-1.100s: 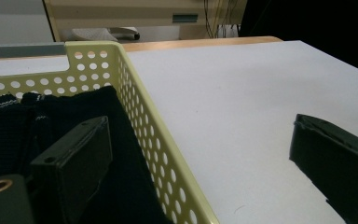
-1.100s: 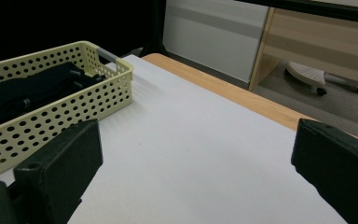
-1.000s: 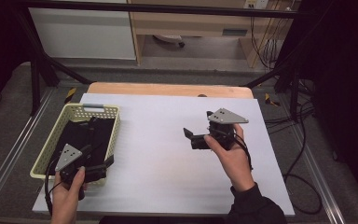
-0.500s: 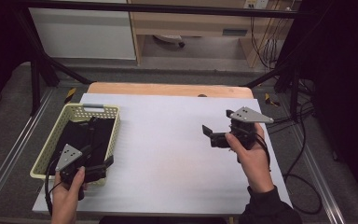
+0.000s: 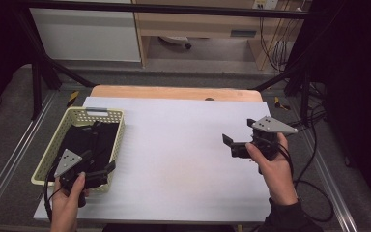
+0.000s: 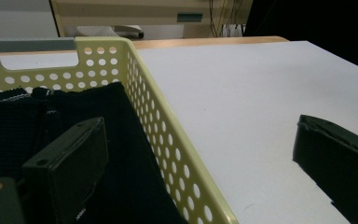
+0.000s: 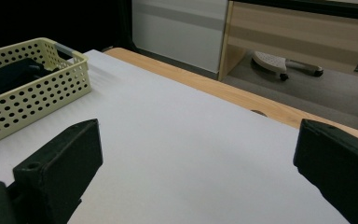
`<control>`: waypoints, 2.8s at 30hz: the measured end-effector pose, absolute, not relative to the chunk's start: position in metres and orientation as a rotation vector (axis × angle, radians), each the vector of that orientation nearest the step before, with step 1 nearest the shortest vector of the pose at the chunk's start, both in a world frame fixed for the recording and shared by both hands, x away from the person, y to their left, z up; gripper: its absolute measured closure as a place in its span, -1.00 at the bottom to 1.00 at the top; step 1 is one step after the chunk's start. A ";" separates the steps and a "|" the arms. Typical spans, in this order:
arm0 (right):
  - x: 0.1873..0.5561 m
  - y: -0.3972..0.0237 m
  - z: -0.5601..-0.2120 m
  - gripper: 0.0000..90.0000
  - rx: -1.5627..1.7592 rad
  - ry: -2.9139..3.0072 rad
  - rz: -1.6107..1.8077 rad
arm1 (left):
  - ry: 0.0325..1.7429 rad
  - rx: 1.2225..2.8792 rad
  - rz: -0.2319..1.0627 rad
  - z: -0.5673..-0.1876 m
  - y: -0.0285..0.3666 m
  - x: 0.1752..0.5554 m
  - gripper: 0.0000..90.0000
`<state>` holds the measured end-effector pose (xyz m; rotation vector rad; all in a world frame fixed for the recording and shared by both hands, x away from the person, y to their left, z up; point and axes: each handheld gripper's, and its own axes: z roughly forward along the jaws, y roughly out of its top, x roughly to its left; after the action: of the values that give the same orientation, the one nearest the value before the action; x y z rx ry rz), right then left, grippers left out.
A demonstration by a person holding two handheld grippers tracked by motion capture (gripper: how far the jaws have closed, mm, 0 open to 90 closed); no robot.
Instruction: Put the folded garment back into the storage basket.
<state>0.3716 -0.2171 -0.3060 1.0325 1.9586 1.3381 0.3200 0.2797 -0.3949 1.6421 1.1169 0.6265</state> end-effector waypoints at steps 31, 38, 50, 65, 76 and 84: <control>0.341 -0.251 -0.369 -0.94 1.083 1.963 1.346 | 1.116 1.671 0.624 -0.396 0.273 0.321 -0.89; 0.335 -0.260 -0.385 -0.94 1.119 1.945 1.341 | 1.115 1.671 0.624 -0.397 0.274 0.321 -0.90; 0.325 -0.272 -0.400 -0.93 1.157 1.955 1.327 | 1.114 1.673 0.616 -0.397 0.273 0.321 -0.90; 0.315 -0.264 -0.412 -0.93 1.140 2.049 1.299 | 1.114 1.680 0.619 -0.398 0.271 0.321 -0.90; 0.314 -0.248 -0.429 -0.93 1.121 2.154 1.292 | 1.108 1.688 0.619 -0.398 0.268 0.320 -0.90; 0.317 -0.241 -0.435 -0.93 1.126 2.181 1.310 | 1.108 1.693 0.607 -0.398 0.266 0.321 -0.90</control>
<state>0.3173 -0.2406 -0.4349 1.1259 2.1807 1.3103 0.3213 0.2656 -0.3981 1.6926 1.1078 0.6074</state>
